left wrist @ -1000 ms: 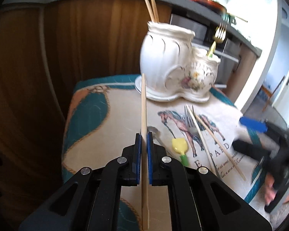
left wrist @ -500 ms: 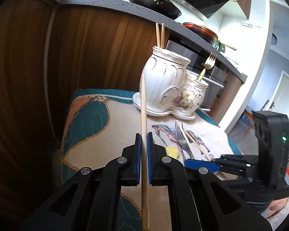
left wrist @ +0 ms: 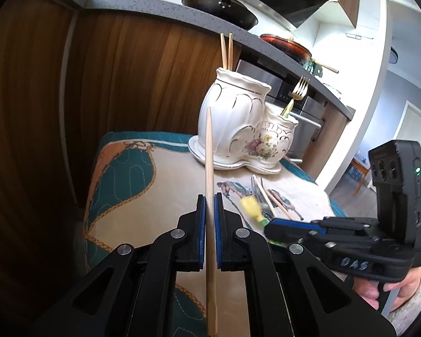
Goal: Organize utensils
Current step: 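Grasp a yellow-headed green spoon with the right gripper while the left lifts the chopstick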
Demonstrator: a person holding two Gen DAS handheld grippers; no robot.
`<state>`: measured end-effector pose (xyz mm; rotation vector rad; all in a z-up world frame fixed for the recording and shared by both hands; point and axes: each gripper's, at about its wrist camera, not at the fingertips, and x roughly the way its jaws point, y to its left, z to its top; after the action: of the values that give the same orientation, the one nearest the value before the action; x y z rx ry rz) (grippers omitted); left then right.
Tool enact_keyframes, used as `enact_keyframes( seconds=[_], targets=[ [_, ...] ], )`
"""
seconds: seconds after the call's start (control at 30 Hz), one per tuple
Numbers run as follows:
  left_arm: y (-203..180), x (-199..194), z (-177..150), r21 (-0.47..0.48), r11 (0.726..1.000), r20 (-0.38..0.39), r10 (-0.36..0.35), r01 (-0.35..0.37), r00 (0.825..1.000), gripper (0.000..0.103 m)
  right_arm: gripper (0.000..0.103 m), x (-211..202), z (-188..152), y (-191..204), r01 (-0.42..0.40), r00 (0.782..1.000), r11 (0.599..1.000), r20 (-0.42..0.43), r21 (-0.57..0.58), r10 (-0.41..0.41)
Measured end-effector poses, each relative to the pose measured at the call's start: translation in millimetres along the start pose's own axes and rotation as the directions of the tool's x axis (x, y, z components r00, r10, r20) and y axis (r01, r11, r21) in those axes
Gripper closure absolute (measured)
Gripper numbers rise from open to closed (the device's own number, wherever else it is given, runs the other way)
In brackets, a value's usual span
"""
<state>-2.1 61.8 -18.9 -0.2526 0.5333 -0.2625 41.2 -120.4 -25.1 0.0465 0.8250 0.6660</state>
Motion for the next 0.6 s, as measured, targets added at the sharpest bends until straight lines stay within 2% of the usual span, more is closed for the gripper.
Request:
enact_keyframes(
  seconds=[0.17,0.23,0.37,0.47,0.6],
  targets=[
    [-1.9,-5.5,2.0,-0.005,1.000,0.039,-0.001,0.001,0.999,0.096,0.093,-34.5,7.5,-3.5,-0.020,0.990,1.000,0.139,-0.008,0.021],
    [-4.3,-8.0,2.3,0.003,1.000,0.058,-0.003,0.003,0.998,0.096,0.093,-46.4,9.0,-3.4,0.004,0.978,1.000,0.210,-0.024,0.001],
    [-8.1,-5.5,1.5,0.019,1.000,0.054,-0.006,0.005,0.999,0.096,0.094,-62.9,10.1,-8.9,0.035,0.956,0.999,0.293,-0.037,-0.023],
    [-10.8,-0.7,-0.3,0.029,1.000,0.038,-0.001,0.000,0.999,0.096,0.094,-63.5,11.1,-11.7,0.067,0.947,0.997,0.317,-0.043,-0.050],
    [-11.7,0.6,0.3,0.036,0.999,0.039,-0.001,0.000,0.999,0.096,0.094,-62.6,11.9,-15.5,0.071,0.947,0.997,0.315,-0.041,-0.055]
  ],
)
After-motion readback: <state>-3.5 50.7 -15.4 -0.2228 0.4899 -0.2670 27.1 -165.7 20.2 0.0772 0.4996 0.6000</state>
